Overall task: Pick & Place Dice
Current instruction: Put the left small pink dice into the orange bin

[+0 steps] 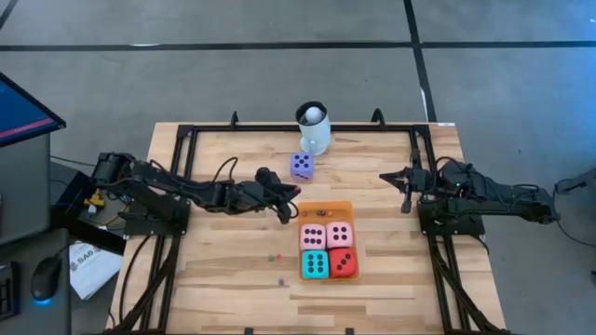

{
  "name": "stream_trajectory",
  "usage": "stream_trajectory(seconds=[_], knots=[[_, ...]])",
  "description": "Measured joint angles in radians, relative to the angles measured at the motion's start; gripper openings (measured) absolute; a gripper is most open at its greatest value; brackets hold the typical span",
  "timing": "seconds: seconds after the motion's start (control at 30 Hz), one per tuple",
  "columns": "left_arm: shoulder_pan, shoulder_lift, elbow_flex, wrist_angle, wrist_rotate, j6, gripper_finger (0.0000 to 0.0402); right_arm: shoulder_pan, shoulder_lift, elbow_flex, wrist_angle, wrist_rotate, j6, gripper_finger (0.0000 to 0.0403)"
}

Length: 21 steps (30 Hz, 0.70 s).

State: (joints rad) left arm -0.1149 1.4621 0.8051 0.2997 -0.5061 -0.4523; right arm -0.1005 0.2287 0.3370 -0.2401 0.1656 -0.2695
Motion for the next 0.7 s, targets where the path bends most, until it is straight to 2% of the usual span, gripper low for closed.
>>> stream_trajectory(seconds=[0.33,0.47,0.6,0.7], knots=[[-0.012,0.169,0.007,0.186,0.009,-0.003,0.0053,0.0,0.0,0.0,0.007,0.0,0.0,0.0],[-0.028,0.231,0.045,0.179,0.017,-0.021,0.0053,0.0,0.0,0.0,0.006,0.0,0.0,0.0],[-0.038,0.289,0.106,0.169,0.083,0.019,0.0053,0.0,0.0,0.0,0.009,0.0,0.0,0.0],[-0.038,0.326,0.162,0.097,0.119,0.052,0.0053,0.0,0.0,0.0,0.009,0.0,0.0,0.0]])
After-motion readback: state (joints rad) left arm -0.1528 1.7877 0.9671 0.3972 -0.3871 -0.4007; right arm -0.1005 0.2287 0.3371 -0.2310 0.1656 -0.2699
